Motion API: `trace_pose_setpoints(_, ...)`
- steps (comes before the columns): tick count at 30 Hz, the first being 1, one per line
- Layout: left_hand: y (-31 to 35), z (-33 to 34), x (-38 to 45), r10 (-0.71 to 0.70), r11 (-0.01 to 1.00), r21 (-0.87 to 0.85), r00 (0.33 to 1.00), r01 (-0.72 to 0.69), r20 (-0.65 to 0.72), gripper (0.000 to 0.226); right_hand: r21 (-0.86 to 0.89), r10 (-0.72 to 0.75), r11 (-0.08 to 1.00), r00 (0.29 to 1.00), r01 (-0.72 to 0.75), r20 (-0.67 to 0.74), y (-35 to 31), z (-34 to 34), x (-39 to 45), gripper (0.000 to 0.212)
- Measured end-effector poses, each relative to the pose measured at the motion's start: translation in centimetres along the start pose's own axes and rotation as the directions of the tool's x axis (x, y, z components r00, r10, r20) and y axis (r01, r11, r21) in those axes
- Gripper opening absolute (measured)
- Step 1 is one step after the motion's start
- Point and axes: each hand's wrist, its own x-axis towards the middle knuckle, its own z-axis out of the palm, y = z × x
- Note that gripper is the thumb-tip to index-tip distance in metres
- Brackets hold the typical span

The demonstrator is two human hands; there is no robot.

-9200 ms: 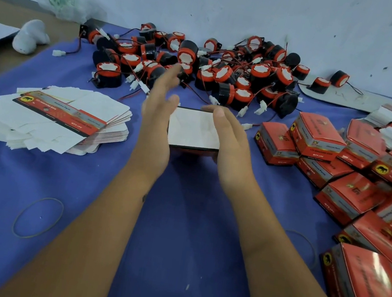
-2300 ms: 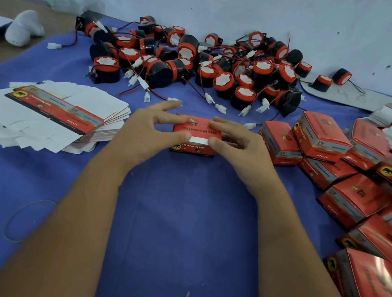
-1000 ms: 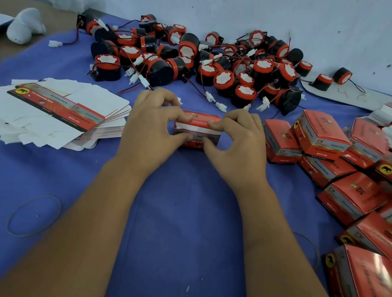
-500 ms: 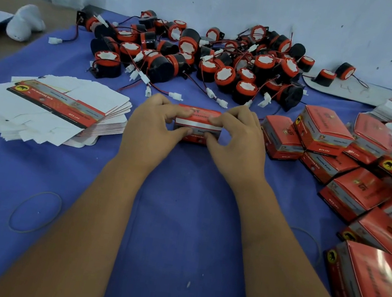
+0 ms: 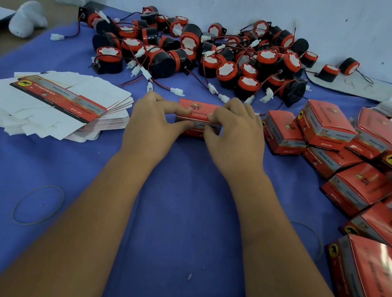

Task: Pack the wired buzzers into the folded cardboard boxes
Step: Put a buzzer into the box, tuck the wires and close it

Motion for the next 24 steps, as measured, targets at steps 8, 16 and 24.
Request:
trace_pose_setpoints(8,0.0,0.1,-0.7,0.009,0.997,0.072,1.000,-0.011,0.027,0.026,0.228,0.146,0.962,0.988,-0.151,0.042,-0.1,0.7,-0.5,0.011)
trace_pose_setpoints(16,1.1,0.8,-0.3,-0.057,0.983,-0.176,0.998,0.050,-0.032,0.018,0.624,0.301,0.663,0.910,-0.414,0.284,1.0,0.5,-0.2,0.068)
trace_pose_setpoints(24,2.4,0.9,-1.0,-0.105,0.831,-0.539,0.990,0.139,0.092,0.029,0.487,0.403,0.849,0.848,-0.206,-0.345,1.7,-1.6,0.2,0.062)
